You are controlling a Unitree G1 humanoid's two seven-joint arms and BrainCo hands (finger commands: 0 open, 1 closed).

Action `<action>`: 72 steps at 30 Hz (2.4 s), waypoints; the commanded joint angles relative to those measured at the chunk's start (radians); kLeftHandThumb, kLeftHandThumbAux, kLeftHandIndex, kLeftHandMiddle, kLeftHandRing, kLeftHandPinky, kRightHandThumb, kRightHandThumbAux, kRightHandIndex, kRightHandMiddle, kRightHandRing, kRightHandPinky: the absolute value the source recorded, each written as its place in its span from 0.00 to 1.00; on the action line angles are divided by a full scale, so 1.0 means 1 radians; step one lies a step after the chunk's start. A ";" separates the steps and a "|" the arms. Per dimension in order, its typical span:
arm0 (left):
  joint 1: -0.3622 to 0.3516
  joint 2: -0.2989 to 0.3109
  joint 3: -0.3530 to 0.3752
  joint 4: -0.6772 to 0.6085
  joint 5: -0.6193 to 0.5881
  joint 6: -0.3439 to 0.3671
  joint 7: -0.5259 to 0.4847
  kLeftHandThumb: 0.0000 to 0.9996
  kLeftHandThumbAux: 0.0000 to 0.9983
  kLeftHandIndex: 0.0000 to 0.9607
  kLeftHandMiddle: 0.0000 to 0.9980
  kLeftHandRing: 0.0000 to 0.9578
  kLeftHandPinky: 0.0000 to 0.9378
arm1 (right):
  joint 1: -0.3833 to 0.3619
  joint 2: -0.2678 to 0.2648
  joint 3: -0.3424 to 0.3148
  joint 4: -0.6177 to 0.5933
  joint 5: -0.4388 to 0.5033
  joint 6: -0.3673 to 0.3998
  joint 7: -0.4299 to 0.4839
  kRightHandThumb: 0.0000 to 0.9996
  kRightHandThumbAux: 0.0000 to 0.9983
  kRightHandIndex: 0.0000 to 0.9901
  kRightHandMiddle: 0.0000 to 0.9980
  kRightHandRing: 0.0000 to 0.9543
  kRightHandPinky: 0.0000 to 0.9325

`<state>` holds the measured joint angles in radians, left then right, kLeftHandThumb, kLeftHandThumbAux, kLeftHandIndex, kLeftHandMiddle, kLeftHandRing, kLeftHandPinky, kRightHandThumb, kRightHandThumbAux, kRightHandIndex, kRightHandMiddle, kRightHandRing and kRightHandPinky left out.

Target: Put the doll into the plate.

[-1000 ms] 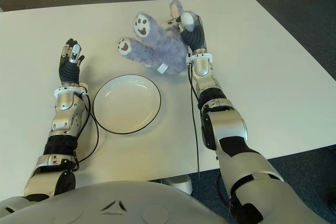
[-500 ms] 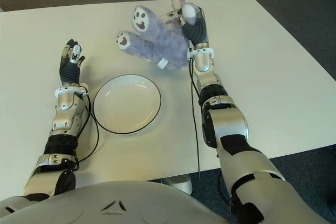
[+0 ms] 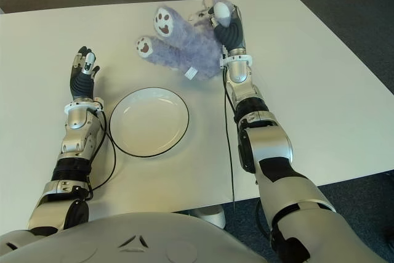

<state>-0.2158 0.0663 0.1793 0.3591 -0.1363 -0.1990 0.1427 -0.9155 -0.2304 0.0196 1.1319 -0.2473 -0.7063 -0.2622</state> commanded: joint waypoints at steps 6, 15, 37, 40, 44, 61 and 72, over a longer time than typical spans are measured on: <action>0.082 -0.044 -0.002 0.053 0.003 0.000 -0.004 0.00 0.39 0.00 0.01 0.00 0.00 | -0.030 -0.002 0.001 -0.031 -0.001 -0.015 -0.012 0.70 0.72 0.44 0.84 0.89 0.89; 0.078 -0.045 -0.002 0.064 0.000 -0.005 -0.008 0.00 0.39 0.00 0.01 0.00 0.00 | -0.037 -0.002 0.001 -0.043 -0.001 -0.029 -0.018 0.70 0.72 0.44 0.84 0.90 0.90; 0.073 -0.048 -0.006 0.077 0.006 -0.013 -0.004 0.00 0.39 0.00 0.01 0.00 0.00 | -0.032 -0.001 -0.003 -0.133 0.014 -0.049 0.009 0.70 0.72 0.44 0.85 0.90 0.89; 0.069 -0.047 -0.006 0.082 0.006 -0.013 -0.005 0.00 0.39 0.00 0.01 0.00 0.00 | -0.027 0.000 -0.003 -0.151 0.013 -0.047 0.012 0.70 0.72 0.44 0.85 0.90 0.90; 0.069 -0.047 -0.007 0.084 0.005 -0.016 -0.009 0.00 0.39 0.00 0.01 0.00 0.00 | -0.015 0.003 -0.001 -0.181 0.012 -0.044 0.016 0.70 0.72 0.44 0.85 0.90 0.90; 0.062 -0.048 -0.003 0.096 0.007 -0.024 -0.005 0.00 0.39 0.00 0.01 0.00 0.00 | 0.039 0.021 0.006 -0.289 0.006 -0.040 0.024 0.70 0.72 0.44 0.84 0.90 0.90; 0.061 -0.046 -0.001 0.099 0.007 -0.022 -0.008 0.00 0.39 0.00 0.01 0.00 0.00 | 0.085 0.038 0.015 -0.370 0.010 -0.037 0.050 0.70 0.72 0.44 0.83 0.89 0.90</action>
<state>-0.2404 0.0605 0.1783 0.3969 -0.1292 -0.2217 0.1427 -0.8482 -0.2076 0.0266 0.7850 -0.2427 -0.7431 -0.2226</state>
